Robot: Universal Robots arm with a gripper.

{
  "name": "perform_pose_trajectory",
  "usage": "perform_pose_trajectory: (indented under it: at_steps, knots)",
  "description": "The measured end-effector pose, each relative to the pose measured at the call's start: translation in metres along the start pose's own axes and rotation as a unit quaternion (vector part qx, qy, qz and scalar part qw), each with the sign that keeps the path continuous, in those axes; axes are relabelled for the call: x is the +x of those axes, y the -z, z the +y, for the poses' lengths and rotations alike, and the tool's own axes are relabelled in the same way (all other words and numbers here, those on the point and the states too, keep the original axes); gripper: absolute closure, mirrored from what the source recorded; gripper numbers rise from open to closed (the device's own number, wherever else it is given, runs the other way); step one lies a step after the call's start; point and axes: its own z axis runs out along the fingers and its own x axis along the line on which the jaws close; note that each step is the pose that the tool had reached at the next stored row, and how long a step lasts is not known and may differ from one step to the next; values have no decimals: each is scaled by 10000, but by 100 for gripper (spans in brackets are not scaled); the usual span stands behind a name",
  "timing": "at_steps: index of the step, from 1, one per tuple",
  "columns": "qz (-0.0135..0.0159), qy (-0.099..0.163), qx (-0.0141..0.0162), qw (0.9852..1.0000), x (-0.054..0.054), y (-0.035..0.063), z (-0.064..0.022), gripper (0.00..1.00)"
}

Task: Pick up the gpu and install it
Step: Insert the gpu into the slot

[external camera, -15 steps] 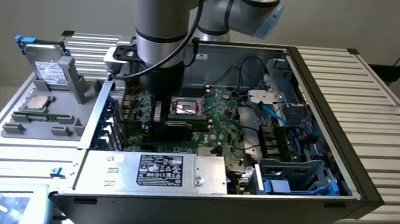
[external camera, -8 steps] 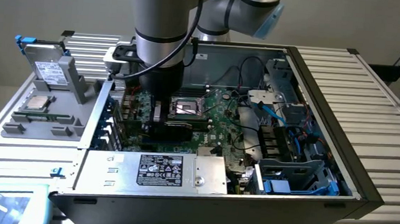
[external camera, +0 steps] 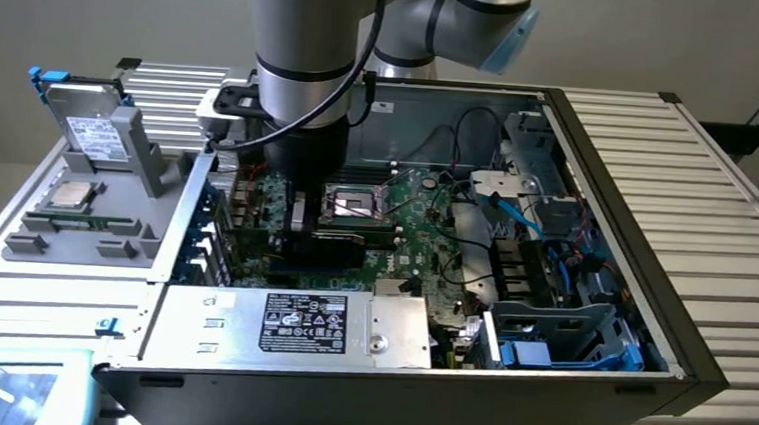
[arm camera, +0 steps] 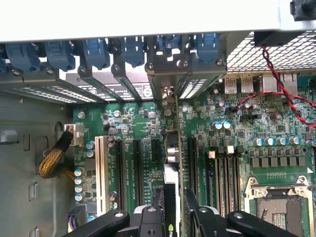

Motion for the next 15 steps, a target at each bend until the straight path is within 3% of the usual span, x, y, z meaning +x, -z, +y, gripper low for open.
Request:
perform_pose_trajectory:
  at_steps: [15]
  knots:
    - [1, 0, 0, 10000, 0, -23, -1, 73]
